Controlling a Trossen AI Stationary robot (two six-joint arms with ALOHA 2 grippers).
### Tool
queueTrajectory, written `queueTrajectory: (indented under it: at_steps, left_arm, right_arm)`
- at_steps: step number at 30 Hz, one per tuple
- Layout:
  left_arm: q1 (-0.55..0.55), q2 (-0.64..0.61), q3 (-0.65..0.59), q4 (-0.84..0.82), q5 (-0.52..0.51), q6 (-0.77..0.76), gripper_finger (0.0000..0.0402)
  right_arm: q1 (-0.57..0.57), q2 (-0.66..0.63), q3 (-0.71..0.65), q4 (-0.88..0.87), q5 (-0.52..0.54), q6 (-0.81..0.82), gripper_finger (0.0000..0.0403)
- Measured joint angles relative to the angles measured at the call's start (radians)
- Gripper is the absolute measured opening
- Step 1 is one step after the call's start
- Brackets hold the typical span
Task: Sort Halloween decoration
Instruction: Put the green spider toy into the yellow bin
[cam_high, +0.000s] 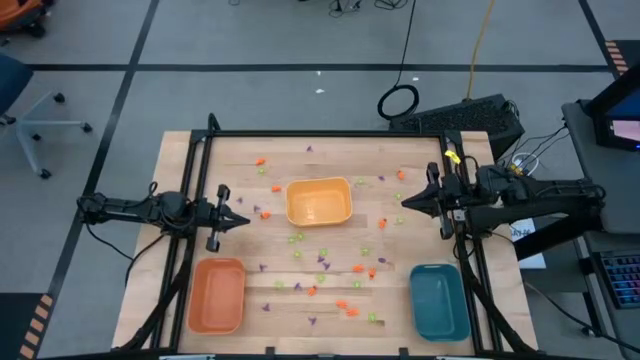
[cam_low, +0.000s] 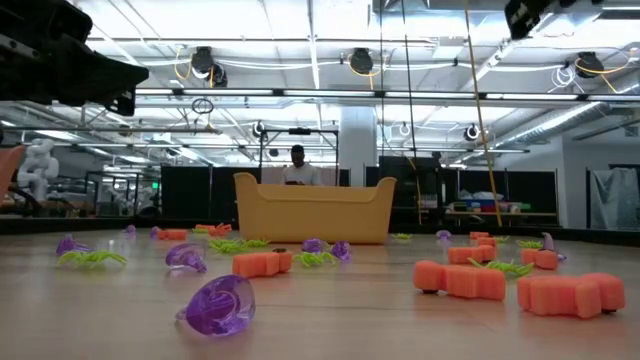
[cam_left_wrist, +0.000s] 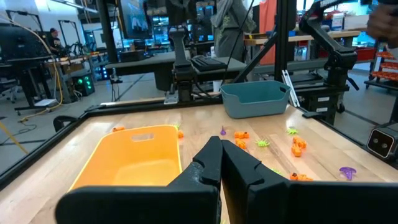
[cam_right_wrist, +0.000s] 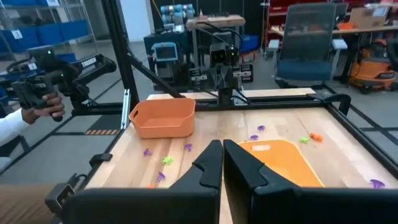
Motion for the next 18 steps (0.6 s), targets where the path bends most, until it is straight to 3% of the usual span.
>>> queueTrajectory:
  at_steps: [5, 9, 18]
  left_arm:
    - [0.000, 0.000, 0.000, 0.003, 0.000, 0.000, 0.0008]
    - [0.000, 0.000, 0.000, 0.003, 0.000, 0.000, 0.0008]
    - [0.000, 0.000, 0.000, 0.011, 0.000, 0.000, 0.0008]
  right_arm:
    - [0.000, 0.112, 0.151, -0.106, 0.000, 0.050, 0.0000]
    - [0.011, 0.165, 0.190, -0.133, 0.007, 0.075, 0.0000]
    - [0.094, 0.282, 0.190, -0.190, 0.206, 0.075, 0.0000]
